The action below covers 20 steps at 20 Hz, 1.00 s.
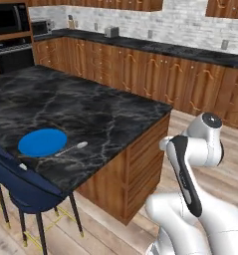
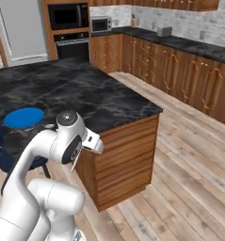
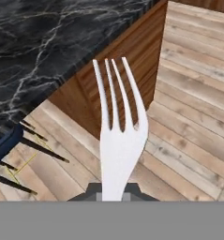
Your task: Take the fork and place it on the left side of the plate. Then take the spoon and place it on the right side of the plate. Make sure they're directly next to the plate.
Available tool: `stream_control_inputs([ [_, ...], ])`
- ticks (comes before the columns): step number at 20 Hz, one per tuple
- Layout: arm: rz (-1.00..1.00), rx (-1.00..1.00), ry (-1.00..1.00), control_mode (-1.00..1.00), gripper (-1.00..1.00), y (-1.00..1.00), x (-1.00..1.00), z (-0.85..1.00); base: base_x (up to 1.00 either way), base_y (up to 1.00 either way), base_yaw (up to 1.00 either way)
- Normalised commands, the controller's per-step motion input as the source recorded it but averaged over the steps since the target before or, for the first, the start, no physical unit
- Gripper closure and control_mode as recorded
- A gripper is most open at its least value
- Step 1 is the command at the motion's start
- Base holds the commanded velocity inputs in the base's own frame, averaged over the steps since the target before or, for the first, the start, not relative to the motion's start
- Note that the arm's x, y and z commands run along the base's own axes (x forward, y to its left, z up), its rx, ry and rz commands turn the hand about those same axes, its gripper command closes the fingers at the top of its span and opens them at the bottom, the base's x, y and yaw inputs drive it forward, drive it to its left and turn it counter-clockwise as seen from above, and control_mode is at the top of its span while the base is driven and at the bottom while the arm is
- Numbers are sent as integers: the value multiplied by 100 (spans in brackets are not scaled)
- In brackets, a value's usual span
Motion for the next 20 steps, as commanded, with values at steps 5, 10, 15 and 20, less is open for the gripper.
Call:
stream_control_inputs([
  [5, 0, 0, 0, 100, 100, 0, 0, 0, -62, 89, -35],
  [10, 0, 0, 0, 100, 100, 0, 0, 0, -48, 92, -28],
  [15, 0, 0, 0, 100, 100, 0, 0, 0, -30, 99, -31],
  [20, 0, 0, 0, 100, 100, 0, 0, 0, -18, 100, -35],
])
